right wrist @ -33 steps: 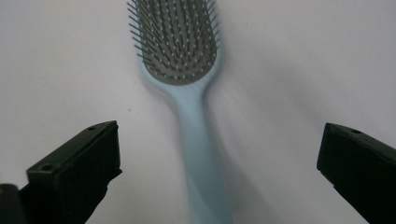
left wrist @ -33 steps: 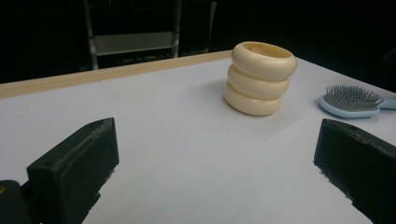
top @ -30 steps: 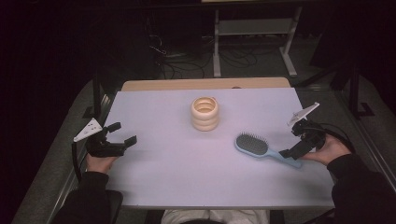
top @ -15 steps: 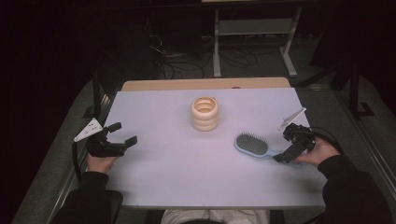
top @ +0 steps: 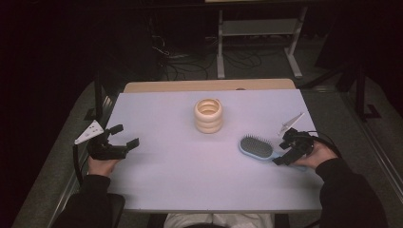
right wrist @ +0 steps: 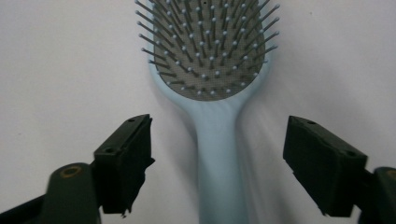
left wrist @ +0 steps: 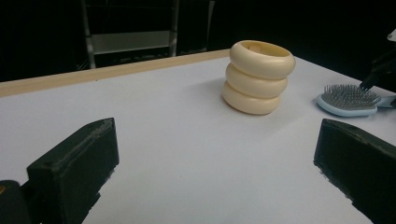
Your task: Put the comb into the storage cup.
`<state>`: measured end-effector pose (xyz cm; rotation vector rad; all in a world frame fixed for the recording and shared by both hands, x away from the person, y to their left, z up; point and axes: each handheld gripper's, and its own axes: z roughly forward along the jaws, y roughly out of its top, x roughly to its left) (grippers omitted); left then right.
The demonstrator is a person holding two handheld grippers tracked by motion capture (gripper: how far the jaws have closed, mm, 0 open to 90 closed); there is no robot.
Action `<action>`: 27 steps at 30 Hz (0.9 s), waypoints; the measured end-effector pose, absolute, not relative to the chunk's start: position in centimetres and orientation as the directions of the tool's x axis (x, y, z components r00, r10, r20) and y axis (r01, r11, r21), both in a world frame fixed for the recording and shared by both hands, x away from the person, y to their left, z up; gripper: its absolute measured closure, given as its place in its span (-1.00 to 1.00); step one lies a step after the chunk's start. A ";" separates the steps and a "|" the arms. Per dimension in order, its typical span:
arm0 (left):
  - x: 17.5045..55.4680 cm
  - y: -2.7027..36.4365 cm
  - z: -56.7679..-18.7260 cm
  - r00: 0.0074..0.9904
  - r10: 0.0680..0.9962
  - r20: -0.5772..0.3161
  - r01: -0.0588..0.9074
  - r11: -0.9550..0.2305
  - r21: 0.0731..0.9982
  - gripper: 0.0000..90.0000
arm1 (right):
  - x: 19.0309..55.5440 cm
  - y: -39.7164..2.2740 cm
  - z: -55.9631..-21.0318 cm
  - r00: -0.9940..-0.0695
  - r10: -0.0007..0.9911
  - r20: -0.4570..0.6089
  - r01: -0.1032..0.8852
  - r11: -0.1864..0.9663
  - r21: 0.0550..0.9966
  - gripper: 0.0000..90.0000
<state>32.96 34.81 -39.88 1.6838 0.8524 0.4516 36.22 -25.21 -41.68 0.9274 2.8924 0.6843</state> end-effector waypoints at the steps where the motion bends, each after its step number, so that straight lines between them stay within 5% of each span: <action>1: 33.0 34.8 -39.9 0.664 0.736 -0.134 0.302 -0.099 0.948 -1.00 | 36.3 -25.2 -41.7 -0.822 0.560 0.105 0.548 0.727 0.413 -0.38; 19: 33.0 34.8 -39.9 0.665 0.736 -0.127 0.301 -0.108 0.948 -1.00 | 36.8 -24.5 -42.5 -0.849 0.519 0.098 0.516 0.778 0.359 0.43; 27: 33.0 34.7 -39.9 0.668 0.734 -0.125 0.298 -0.110 0.948 -1.00 | 36.4 -24.3 -42.5 -0.854 0.514 0.076 0.504 0.784 0.361 0.51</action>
